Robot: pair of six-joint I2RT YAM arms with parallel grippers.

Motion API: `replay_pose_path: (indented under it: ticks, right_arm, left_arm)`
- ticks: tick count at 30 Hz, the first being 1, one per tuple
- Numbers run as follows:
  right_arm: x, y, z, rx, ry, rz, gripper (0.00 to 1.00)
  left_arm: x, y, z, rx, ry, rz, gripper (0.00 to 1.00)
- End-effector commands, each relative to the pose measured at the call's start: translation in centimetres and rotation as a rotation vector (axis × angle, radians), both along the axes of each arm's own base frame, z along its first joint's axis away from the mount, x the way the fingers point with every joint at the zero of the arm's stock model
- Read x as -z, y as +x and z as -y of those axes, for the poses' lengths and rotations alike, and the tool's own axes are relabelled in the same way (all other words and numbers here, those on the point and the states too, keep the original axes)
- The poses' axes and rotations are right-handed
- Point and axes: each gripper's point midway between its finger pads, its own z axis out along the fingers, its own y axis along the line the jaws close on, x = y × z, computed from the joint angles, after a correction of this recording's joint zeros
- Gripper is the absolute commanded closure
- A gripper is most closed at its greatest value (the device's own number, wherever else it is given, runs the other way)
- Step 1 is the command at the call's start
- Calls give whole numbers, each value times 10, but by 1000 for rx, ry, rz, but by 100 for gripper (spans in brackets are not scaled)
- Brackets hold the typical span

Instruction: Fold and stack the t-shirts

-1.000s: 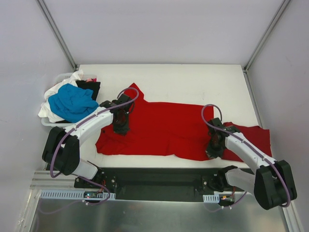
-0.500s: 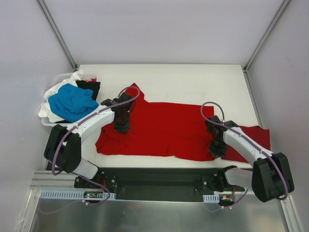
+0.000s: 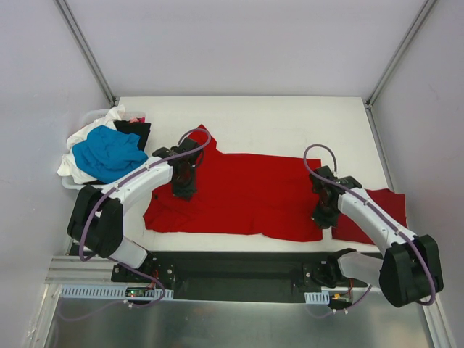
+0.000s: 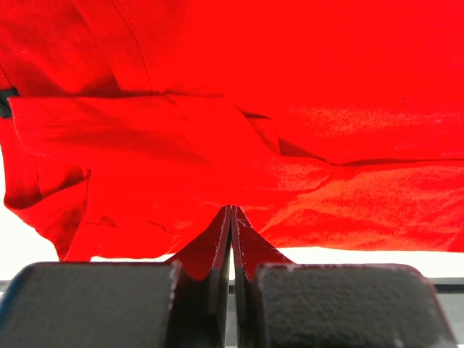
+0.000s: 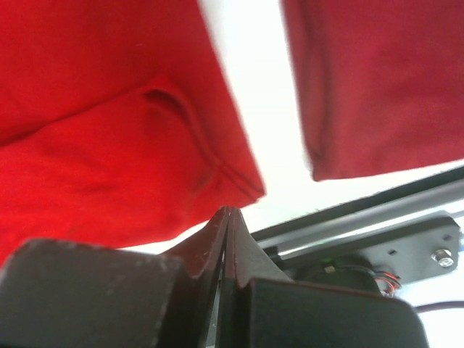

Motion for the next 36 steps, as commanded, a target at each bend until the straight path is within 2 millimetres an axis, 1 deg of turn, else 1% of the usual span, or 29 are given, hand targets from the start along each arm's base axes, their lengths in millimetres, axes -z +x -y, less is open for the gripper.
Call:
replay_pose_path:
  ticks: [1,8,14,16,19,20,24,26,27,30,32,33,35,36]
  right_arm:
    - [1,7,-18,-50,84,-13,99]
    - [11,2,-3,-50,-12,-84,99]
    - [24,-3,3,-36,-53,-119,99]
    - [26,-8,7,-33,-75,-136,99]
    - [29,-10,7,-51,-104,-147,99]
    - [30,-10,4,-74,-109,-141,99]
    - [35,7,-8,-111,-118,-44,99]
    - [38,8,-9,-110,-119,-24,99]
    - [41,12,-13,-104,-108,2,99]
    - [47,13,-13,-95,-106,22,99]
    - [52,10,-10,-88,-131,-2,99]
    - [50,6,-6,-87,-154,-23,99]
    - [45,6,-1,-64,-197,-35,99]
    - [40,2,4,-54,-225,-57,99]
  left_arm:
    - [-6,5,4,30,8,5,100]
    - [-7,6,2,33,16,14,100]
    - [-8,6,0,34,25,21,100]
    - [-7,3,-2,32,28,18,100]
    - [-5,-1,-3,28,28,13,100]
    - [-5,-1,-3,27,28,13,100]
    - [-5,-1,-2,30,25,7,100]
    - [-6,0,-3,33,27,13,100]
    - [-6,0,-3,36,28,14,100]
    - [-6,-4,-6,37,37,8,100]
    - [-6,-5,-8,37,45,5,100]
    - [-5,-6,-9,38,48,5,100]
    - [-6,-6,-9,41,50,4,100]
    - [-6,-7,-10,41,51,3,100]
